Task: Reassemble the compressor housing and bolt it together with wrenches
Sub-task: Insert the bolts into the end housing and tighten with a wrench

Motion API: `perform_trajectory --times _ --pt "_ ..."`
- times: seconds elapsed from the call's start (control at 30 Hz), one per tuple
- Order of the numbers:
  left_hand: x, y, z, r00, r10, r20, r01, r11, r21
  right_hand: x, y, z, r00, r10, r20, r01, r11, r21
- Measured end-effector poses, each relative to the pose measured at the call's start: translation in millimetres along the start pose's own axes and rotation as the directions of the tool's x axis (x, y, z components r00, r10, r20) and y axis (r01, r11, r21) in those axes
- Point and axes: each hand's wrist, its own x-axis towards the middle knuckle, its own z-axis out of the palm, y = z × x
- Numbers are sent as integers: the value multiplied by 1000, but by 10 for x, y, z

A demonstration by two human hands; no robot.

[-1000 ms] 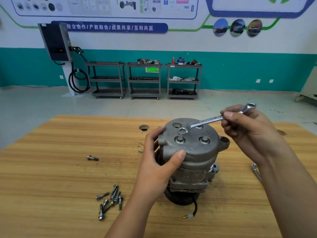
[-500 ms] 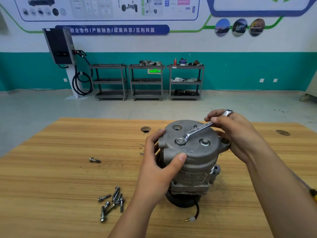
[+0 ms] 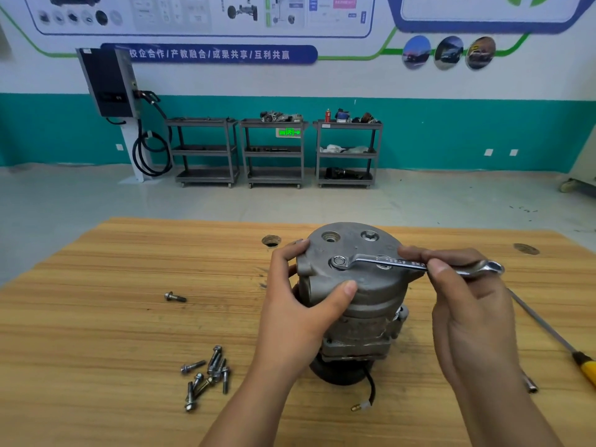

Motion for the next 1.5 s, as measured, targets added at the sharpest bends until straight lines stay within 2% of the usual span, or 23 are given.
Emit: perform_trajectory --times 0.13,0.27,0.43,0.57,0.83,0.9,1.0,1.07,1.23,1.3,1.4,1.5 --pt "30 62 -28 999 -22 46 21 1000 22 -154 -13 79 998 -56 -7 56 998 37" --pt "76 126 -61 989 -72 128 49 983 178 -170 -43 95 999 -44 -4 44 997 64" --pt "64 120 3 996 -47 76 32 982 184 -267 -73 153 995 -99 -24 99 995 5" --pt "54 106 30 999 -37 17 33 980 195 -379 -81 222 983 -179 -40 174 979 -106" --pt "58 111 -2 999 -34 13 31 973 229 -415 -58 305 978 -200 -52 194 976 -102" --pt "21 109 33 999 -18 -36 27 956 292 -373 -84 289 988 -149 -33 148 988 -40" --pt "-73 104 118 993 27 -119 18 931 365 -237 -132 235 999 4 -34 2 987 161" --pt "-143 91 156 990 54 -134 1 925 380 -144 -152 200 996 81 -41 -65 953 297" --pt "-257 100 209 987 85 -135 -23 913 407 50 -187 201 960 247 -131 -157 863 479" --pt "-296 128 243 985 97 -141 -33 915 403 185 -256 175 948 272 -163 -140 822 551" --pt "-363 151 289 977 135 -164 -59 914 401 303 -352 130 980 106 -166 -20 893 450" --pt "-467 99 321 955 228 -189 -121 883 453 225 -301 184 995 -81 -58 88 985 150"
